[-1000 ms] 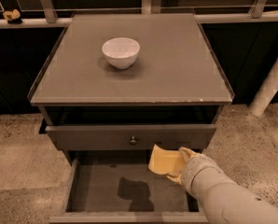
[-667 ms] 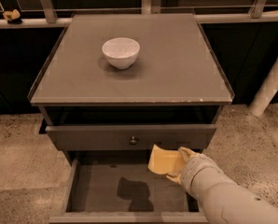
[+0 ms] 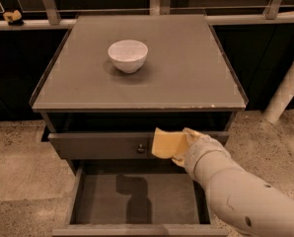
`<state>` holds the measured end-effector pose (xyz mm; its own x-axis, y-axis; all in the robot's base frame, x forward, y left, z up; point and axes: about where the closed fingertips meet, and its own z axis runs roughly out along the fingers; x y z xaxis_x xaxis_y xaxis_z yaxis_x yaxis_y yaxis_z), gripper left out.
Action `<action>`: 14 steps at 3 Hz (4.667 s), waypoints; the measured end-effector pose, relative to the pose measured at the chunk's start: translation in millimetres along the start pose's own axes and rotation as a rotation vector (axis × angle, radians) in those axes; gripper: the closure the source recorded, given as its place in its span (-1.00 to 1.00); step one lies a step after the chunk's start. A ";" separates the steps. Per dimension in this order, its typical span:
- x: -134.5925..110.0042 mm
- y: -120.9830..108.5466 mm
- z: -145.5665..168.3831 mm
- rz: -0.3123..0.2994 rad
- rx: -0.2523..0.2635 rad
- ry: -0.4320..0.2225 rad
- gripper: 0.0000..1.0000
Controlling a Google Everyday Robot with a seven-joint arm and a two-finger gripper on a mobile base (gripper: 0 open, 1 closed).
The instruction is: Pick sponge from middle drawer and place on counter
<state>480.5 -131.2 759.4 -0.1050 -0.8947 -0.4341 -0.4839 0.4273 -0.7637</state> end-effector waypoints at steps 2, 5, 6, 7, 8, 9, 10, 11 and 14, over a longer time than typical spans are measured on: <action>-54.7 -96.1 -50.2 -0.081 0.244 -0.081 1.00; -72.0 -138.0 -69.9 -0.104 0.345 -0.098 1.00; -85.9 -166.6 -38.6 -0.157 0.353 -0.123 1.00; -103.4 -228.2 1.0 -0.170 0.387 -0.143 1.00; -103.0 -227.3 1.5 -0.171 0.385 -0.142 1.00; -92.5 -215.7 12.1 -0.187 0.324 -0.128 1.00; -71.2 -202.0 27.8 -0.184 0.234 -0.105 1.00; -67.2 -207.6 36.9 -0.204 0.217 -0.085 1.00; -72.9 -188.8 76.5 -0.280 0.105 -0.049 1.00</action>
Offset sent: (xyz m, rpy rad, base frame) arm -0.0139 -0.0085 0.2163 -0.0569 -0.4719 -0.0366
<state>646.0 -136.7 898.7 0.0633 -0.9734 -0.2204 -0.3954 0.1783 -0.9010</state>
